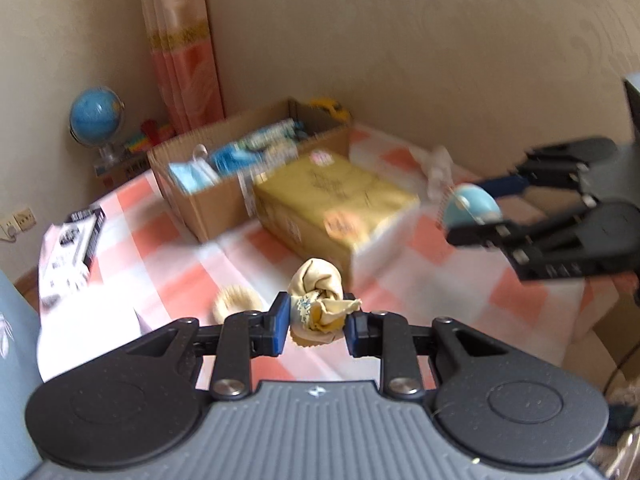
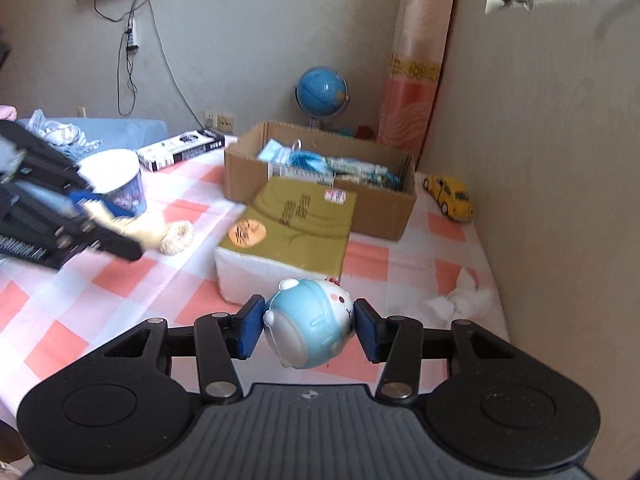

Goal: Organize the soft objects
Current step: 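Carry the yellow cloth with the left tool and release it into the box, then carry the bunny squishy with the right tool and drop it into the box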

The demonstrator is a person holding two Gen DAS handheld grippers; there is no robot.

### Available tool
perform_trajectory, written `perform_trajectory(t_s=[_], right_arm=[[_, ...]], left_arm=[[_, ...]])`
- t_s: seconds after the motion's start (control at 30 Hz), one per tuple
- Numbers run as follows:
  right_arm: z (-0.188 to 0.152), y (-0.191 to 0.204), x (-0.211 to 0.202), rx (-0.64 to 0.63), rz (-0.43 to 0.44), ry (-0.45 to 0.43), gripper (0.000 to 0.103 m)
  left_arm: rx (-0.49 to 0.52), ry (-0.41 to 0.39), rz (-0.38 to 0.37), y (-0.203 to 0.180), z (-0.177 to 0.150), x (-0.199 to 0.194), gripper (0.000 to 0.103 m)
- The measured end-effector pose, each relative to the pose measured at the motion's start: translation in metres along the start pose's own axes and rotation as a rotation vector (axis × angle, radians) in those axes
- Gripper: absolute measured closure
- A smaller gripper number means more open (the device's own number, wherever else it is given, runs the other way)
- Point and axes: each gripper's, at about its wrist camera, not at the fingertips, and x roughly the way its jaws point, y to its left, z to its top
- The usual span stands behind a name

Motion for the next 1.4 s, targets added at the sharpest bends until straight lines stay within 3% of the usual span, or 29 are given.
perform_trajectory(t_s=[0.37, 0.57, 0.6, 0.67, 0.7, 0.73, 0.83, 1.0, 1.4], right_arm=[[0.011, -0.007, -0.006, 0.008, -0.005, -0.034, 0.049], [0.01, -0.015, -0.005, 0.025, -0.013, -0.039, 0.049], [0.01, -0.016, -0.005, 0.027, -0.014, -0.038, 0.049], [0.01, -0.017, -0.005, 0.03, -0.016, -0.037, 0.049], [0.01, -0.018, -0.004, 0.032, -0.018, -0.036, 0.049], [0.01, -0.018, -0.004, 0.033, -0.017, -0.035, 0.049], [0.01, -0.02, -0.004, 0.037, -0.016, -0.036, 0.049], [0.014, -0.021, -0.004, 0.036, -0.015, -0.042, 0.049], [0.041, -0.026, 0.01, 0.032, 0.011, -0.026, 0.049]], left_arm=[[-0.002, -0.047, 0.064, 0.045, 0.088, 0.046, 0.077], [-0.002, -0.04, 0.137, 0.065, 0.114, 0.079, 0.075], [0.002, -0.034, 0.14, 0.068, 0.116, 0.083, 0.073], [0.012, -0.026, 0.143, 0.07, 0.118, 0.089, 0.053], [0.01, -0.028, 0.158, 0.071, 0.117, 0.089, 0.034], [0.003, -0.041, 0.173, 0.07, 0.115, 0.088, 0.022], [-0.02, -0.062, 0.175, 0.068, 0.107, 0.078, 0.011], [-0.029, -0.092, 0.194, 0.049, 0.083, 0.045, 0.001], [-0.226, -0.141, 0.178, -0.003, 0.007, -0.02, 0.0]])
